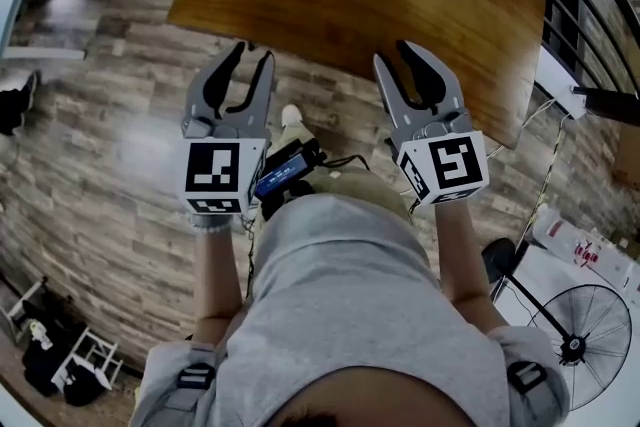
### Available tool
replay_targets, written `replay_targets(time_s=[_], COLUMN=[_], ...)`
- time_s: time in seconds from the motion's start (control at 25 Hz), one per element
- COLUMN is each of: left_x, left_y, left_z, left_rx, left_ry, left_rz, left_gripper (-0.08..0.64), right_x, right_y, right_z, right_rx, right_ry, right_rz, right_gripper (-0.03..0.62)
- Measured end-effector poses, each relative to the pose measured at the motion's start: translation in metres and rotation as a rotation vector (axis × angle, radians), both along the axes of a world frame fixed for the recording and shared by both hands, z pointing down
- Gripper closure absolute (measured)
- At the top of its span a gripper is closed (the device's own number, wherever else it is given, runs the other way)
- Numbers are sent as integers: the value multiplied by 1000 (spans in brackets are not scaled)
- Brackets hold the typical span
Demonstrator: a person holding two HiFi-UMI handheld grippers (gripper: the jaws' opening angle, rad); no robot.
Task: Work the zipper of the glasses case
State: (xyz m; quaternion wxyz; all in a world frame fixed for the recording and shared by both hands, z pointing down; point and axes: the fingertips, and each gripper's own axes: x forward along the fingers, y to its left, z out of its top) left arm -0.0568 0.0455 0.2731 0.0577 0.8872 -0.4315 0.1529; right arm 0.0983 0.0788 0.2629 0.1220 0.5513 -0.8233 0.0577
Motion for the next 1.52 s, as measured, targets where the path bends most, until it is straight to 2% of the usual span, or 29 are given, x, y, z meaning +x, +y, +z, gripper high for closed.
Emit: replay_targets(time_s=[0.36,0.64,1.12,1.4,1.52], left_x=[-18,-18,-8,-7,-3], left_y=[-67,-90,-124,-148,-161], left_z=[19,26,48,62,71], left_rx=[-37,-48,-80,-99,-107], left_ry=[-14,-18,-12,4,5], left_rz=[31,59,9,-47,-54], left_gripper=[420,420,420,420,420], right_x=[-19,-21,-16,-30,-35], right_y=[-75,-112,-187,-234,-254], right_z=[11,20,42,62,75], right_rx=[-27,-59,-102,-133,-158], right_ry=[23,22,49,69,74], right_rz=[-9,-45,-197,-300,-344], right_gripper=[456,437,411,405,383])
